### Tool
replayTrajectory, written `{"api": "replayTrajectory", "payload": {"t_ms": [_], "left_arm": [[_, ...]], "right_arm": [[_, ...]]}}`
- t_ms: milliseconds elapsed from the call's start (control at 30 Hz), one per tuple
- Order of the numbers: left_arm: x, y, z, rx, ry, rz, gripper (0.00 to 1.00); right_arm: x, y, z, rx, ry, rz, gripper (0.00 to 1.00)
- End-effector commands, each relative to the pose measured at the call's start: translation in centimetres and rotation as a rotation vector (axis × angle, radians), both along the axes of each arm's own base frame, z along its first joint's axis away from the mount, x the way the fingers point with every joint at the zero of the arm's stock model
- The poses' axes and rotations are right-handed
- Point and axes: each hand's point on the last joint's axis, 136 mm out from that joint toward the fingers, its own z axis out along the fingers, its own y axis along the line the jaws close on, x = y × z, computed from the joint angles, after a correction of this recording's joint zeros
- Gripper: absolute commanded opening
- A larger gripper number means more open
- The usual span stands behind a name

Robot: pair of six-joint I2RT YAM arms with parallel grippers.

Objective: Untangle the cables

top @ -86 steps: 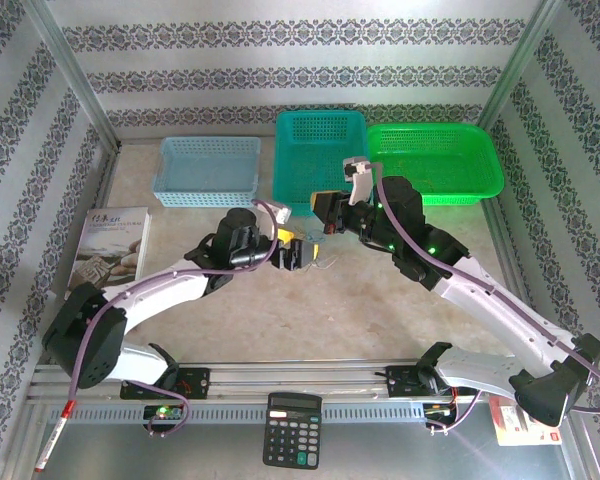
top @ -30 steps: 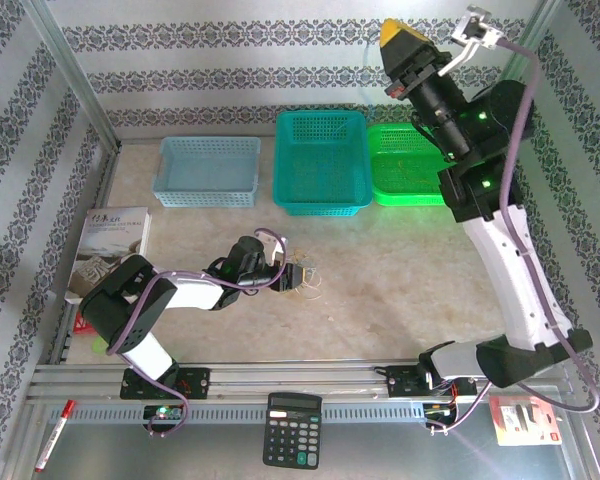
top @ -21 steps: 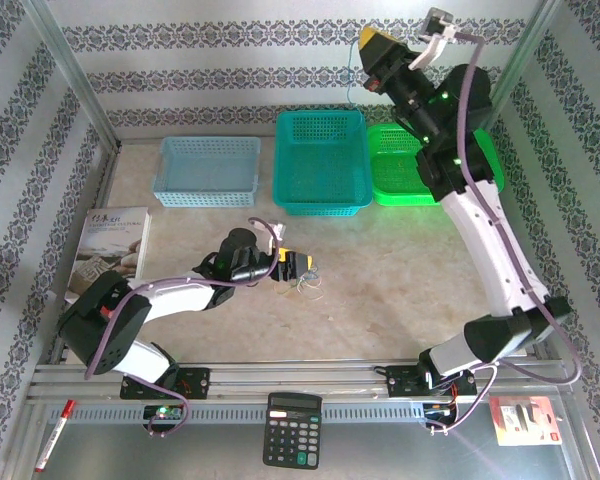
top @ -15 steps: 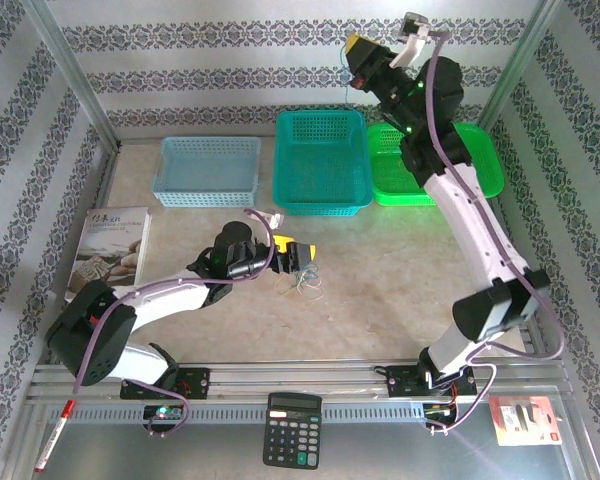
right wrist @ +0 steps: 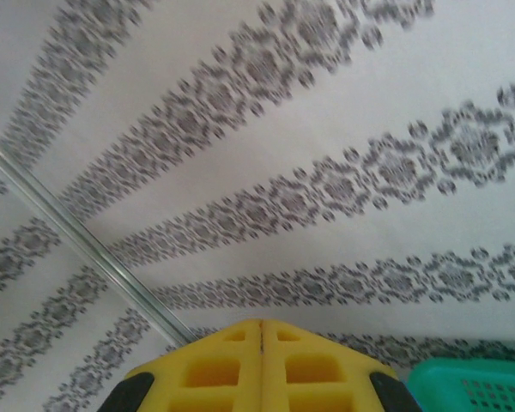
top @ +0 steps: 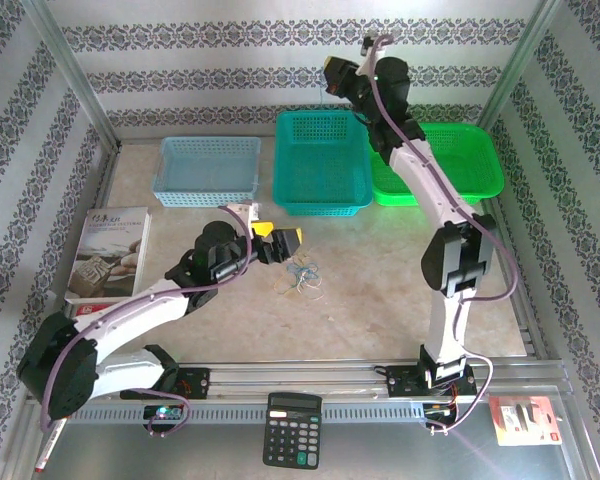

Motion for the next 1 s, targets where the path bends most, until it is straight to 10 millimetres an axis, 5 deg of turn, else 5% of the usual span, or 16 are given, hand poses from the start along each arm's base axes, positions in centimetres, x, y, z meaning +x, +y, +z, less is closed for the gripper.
{"api": "replayTrajectory", "payload": {"t_ms": [0, 100, 200, 300, 667, 967], "left_arm": [[0.5, 2.0, 0.3, 0.028, -0.002, 0.095, 1.00], [0.4, 2.4, 0.4, 0.033, 0.001, 0.104, 1.00], [0.3, 2.5, 0.3, 0.032, 0.011, 0.102, 1.00], [0.4, 2.5, 0.2, 0.030, 0.019, 0.101, 1.00], [0.6, 2.7, -1.7, 0.026, 0.087, 0.123, 1.00], [0.6, 3.1, -4.5, 0.034, 0.182, 0.135, 1.00]], "right_arm": [[2.1, 0.2, -3.7, -0.037, 0.033, -0.007, 0.00], [3.4, 0.7, -8.7, -0.072, 0.126, 0.000, 0.00], [3.8, 1.3, -12.4, -0.119, 0.216, 0.033, 0.38], [3.0, 1.3, -12.9, -0.156, 0.239, 0.051, 0.53], [-5.2, 0.4, -8.9, -0.226, 0.181, 0.081, 0.55], [-15.6, 1.9, -13.9, -0.341, 0.236, 0.160, 0.56]]}}
